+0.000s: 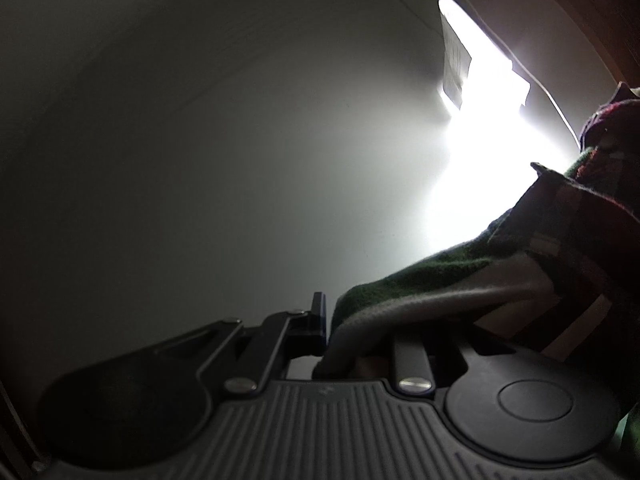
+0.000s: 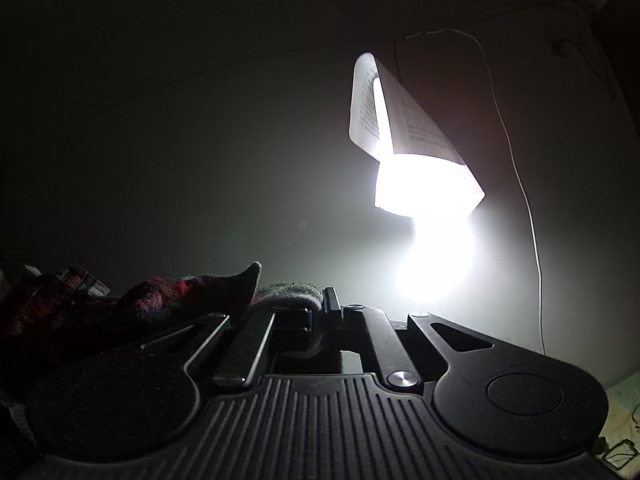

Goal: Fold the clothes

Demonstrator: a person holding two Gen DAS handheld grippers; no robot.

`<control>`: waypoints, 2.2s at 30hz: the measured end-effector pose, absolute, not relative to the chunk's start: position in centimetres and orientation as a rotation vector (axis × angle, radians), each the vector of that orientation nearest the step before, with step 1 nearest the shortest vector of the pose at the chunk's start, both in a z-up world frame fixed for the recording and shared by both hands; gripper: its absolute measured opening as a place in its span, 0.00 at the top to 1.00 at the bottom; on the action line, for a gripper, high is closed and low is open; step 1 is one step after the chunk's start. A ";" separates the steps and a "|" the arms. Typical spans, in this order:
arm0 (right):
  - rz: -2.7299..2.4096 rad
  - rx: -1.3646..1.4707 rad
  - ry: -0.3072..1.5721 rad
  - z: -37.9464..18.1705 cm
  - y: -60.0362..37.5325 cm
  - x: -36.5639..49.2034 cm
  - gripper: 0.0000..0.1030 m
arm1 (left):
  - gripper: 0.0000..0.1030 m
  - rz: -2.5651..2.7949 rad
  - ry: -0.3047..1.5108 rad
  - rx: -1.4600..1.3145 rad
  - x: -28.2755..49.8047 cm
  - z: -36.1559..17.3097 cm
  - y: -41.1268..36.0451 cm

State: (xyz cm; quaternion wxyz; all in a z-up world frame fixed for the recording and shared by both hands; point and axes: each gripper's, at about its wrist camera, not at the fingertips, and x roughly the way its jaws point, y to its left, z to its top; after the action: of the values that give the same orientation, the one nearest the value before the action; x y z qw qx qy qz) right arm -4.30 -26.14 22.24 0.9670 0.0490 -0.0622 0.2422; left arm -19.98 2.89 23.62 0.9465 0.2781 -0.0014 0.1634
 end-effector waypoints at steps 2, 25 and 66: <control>0.507 0.109 -0.165 23.1 -26.1 -5.7 0.96 | 0.76 0.331 -0.029 0.555 -21.7 24.1 2.9; 0.677 -0.105 -0.130 25.9 -27.3 -14.3 0.96 | 0.76 0.130 0.081 0.380 -30.5 26.0 5.3; 0.575 0.029 0.440 11.0 -19.3 3.8 0.96 | 0.76 0.174 0.594 0.121 -8.0 10.6 11.1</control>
State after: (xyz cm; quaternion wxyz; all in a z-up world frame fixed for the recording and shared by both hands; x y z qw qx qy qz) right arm 3.80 -19.34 10.97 0.9351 0.0143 0.2152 0.2810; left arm -7.97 11.14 10.62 0.9506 0.0596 0.2922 0.0856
